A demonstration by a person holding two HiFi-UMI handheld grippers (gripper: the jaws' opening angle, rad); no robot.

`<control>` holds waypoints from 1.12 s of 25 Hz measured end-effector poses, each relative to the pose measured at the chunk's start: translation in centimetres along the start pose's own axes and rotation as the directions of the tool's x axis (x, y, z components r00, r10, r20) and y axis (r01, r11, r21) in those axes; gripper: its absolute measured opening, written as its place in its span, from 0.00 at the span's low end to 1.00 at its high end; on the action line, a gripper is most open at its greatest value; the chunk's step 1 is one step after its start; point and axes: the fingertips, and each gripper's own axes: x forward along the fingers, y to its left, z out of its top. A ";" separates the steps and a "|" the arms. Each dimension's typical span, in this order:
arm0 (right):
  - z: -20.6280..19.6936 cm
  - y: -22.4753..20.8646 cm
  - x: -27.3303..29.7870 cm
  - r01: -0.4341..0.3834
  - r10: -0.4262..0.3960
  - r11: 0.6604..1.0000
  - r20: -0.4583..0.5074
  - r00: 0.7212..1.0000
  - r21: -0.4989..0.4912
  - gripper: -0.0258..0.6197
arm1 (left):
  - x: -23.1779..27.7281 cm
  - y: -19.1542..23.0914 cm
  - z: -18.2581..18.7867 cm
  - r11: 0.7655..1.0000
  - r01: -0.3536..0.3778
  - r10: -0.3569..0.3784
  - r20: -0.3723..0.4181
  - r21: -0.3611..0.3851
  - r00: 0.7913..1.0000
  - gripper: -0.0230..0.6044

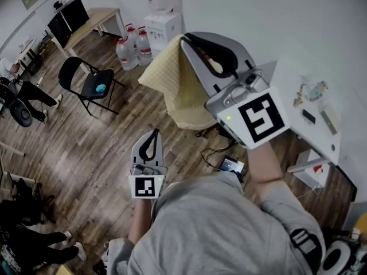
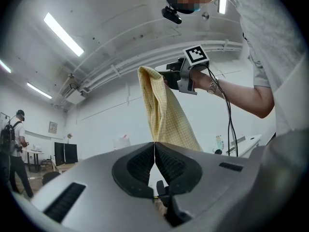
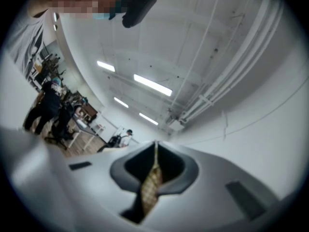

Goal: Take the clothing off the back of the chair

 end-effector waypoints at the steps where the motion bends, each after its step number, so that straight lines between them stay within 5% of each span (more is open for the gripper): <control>1: -0.1 0.5 0.3 -0.016 0.016 1.000 0.003 1.000 0.008 0.11 | -0.3 0.2 0.1 1.000 -0.013 0.013 0.003 0.005 1.000 0.09; 10: -0.4 4.8 3.6 -0.149 0.145 0.986 0.051 0.988 0.078 0.11 | -3.8 2.8 -0.3 0.989 -0.150 0.151 -0.047 0.014 0.987 0.09; 28: -0.1 11.1 7.6 -0.393 0.366 0.905 0.176 0.914 0.160 0.11 | -8.3 5.3 -0.4 0.918 -0.392 0.396 -0.092 0.054 0.914 0.09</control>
